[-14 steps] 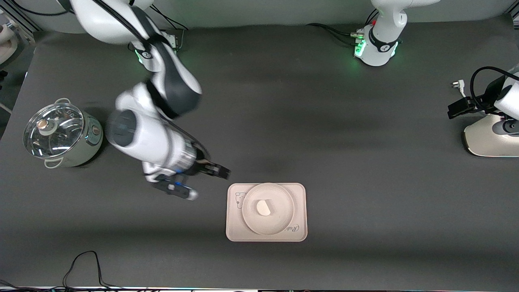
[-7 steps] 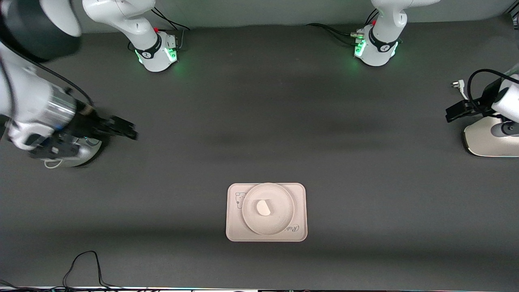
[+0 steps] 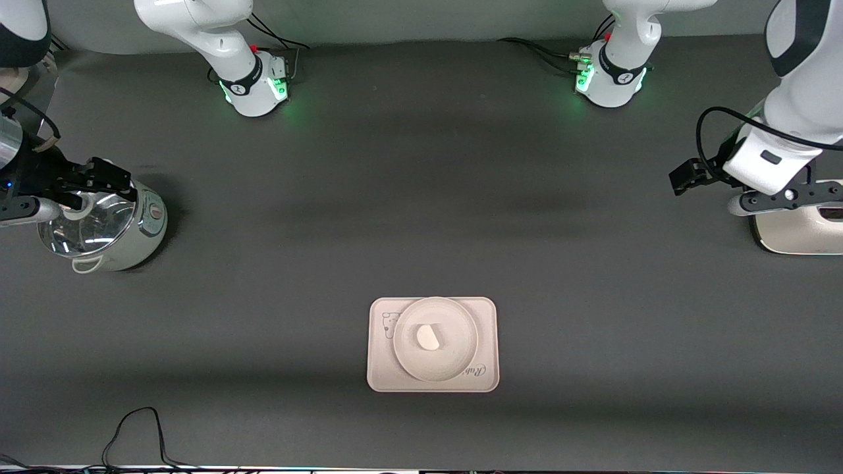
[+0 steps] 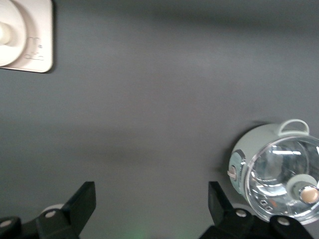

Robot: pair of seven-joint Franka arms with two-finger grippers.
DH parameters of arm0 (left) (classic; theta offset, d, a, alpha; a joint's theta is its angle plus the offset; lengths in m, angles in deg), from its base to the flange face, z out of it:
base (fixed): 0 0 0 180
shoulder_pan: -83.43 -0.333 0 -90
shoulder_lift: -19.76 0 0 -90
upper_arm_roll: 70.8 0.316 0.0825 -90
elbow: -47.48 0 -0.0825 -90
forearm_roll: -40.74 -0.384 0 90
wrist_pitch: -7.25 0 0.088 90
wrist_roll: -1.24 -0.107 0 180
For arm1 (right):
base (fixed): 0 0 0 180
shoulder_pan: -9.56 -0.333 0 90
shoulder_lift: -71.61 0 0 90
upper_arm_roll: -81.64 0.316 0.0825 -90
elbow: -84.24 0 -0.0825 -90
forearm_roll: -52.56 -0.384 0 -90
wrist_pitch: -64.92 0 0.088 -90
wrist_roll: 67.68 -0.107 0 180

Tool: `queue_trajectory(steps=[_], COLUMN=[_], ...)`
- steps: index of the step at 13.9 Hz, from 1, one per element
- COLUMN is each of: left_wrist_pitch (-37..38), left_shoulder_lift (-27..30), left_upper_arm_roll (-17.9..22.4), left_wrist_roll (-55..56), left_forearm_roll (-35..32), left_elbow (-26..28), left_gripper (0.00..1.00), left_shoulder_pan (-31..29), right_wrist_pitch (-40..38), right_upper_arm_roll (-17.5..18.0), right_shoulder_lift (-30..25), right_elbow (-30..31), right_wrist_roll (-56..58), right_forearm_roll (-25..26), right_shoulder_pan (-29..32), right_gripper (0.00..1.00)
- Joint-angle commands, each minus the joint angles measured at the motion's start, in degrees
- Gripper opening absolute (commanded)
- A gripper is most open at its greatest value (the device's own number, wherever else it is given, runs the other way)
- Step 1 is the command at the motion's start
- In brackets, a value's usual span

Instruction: Place bun in plate and plate on tray

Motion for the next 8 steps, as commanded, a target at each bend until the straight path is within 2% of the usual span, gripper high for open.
queue_trajectory(steps=[1, 4, 8], left_wrist_pitch=[-0.90, -0.63, 1.13], left_shoulder_lift=[2.34, 1.91, 1.73], left_upper_arm_roll=[0.13, 0.22, 0.22], left_wrist_roll=[-2.59, -6.72, -5.76], left_forearm_roll=[-0.10, -0.10, 0.25], left_elbow=[2.04, 1.87, 0.55], left_gripper=[1.00, 1.00, 1.00], left_shoulder_pan=[-0.28, -0.28, -0.63], right_wrist_pitch=[2.88, 3.59, 3.59], right_upper_arm_roll=[-1.86, -1.70, -1.43], right_shoulder_lift=[-2.32, -2.59, -2.50], right_elbow=[3.96, 4.76, 4.68], right_wrist_roll=[1.56, 1.12, 0.94], right_forearm_roll=[1.32, 1.32, 1.49], right_shoulder_pan=[-0.21, 0.40, 0.85], right_gripper=[1.00, 1.00, 1.00])
